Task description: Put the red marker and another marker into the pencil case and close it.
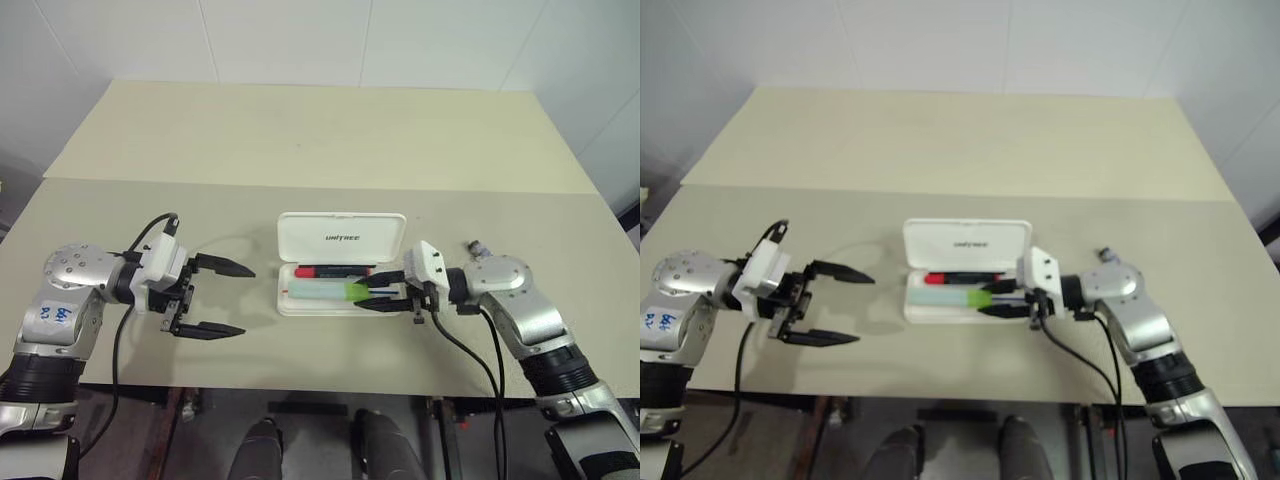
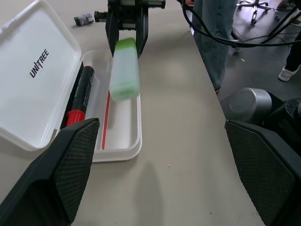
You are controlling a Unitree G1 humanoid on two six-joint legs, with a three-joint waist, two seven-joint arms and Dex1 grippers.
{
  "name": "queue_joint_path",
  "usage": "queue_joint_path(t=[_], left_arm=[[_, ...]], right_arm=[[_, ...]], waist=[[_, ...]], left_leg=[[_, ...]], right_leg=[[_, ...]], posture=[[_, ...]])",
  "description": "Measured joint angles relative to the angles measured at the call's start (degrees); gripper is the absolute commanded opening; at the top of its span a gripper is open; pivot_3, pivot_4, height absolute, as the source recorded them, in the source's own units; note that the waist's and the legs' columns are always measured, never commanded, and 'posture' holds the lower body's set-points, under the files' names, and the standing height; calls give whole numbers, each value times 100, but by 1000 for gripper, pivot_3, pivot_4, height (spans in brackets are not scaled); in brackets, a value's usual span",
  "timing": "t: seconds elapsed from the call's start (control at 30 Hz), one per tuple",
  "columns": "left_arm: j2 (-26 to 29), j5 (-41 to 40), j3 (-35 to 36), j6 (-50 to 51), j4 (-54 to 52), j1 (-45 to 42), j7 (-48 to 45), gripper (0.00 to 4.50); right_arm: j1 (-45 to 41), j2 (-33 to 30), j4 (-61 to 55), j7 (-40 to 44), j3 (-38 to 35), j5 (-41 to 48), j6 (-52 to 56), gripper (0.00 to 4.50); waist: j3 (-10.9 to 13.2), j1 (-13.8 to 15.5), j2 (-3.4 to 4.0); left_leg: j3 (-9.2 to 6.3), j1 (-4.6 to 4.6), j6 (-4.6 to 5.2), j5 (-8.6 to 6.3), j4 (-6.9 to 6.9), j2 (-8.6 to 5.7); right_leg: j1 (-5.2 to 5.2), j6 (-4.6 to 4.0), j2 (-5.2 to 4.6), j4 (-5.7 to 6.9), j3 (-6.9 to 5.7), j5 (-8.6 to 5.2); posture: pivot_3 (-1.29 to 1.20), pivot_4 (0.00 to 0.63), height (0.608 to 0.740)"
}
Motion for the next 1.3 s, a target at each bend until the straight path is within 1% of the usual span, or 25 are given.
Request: queue_joint_path(t=[0.33, 0.47, 1.07, 1.3], left_arm=[[20, 22, -1, 55, -179, 278, 24, 4500], [27, 29, -1, 51, -179, 277, 23, 4500], [12, 152, -2, -189, 25, 162, -32, 4500], [-18, 230, -10, -319, 101, 64, -62, 4500]], right_arm=[[-123, 358, 601, -145, 61, -499, -345, 1096], [-123, 453, 600, -147, 62, -535, -360, 1096], [-101, 471, 398, -163, 104, -536, 17, 1096], [-165, 591, 372, -221, 105, -515, 143, 3531]], waist=[[0, 2, 0], [0, 2, 0], [0, 0, 0], [0, 1, 0]], left_leg=[[0, -2, 0, 0, 0, 0], [0, -2, 0, 0, 0, 0], [0, -2, 0, 0, -1, 0], [0, -3, 0, 0, -2, 0]], right_leg=[[-11, -4, 0, 15, 0, -4], [-12, -5, 0, 17, 0, -4], [-15, -7, 0, 21, 0, -7], [-17, -7, 0, 22, 0, -7]], posture=[[0, 150, 740], [0, 150, 740], [0, 150, 740], [0, 150, 740]])
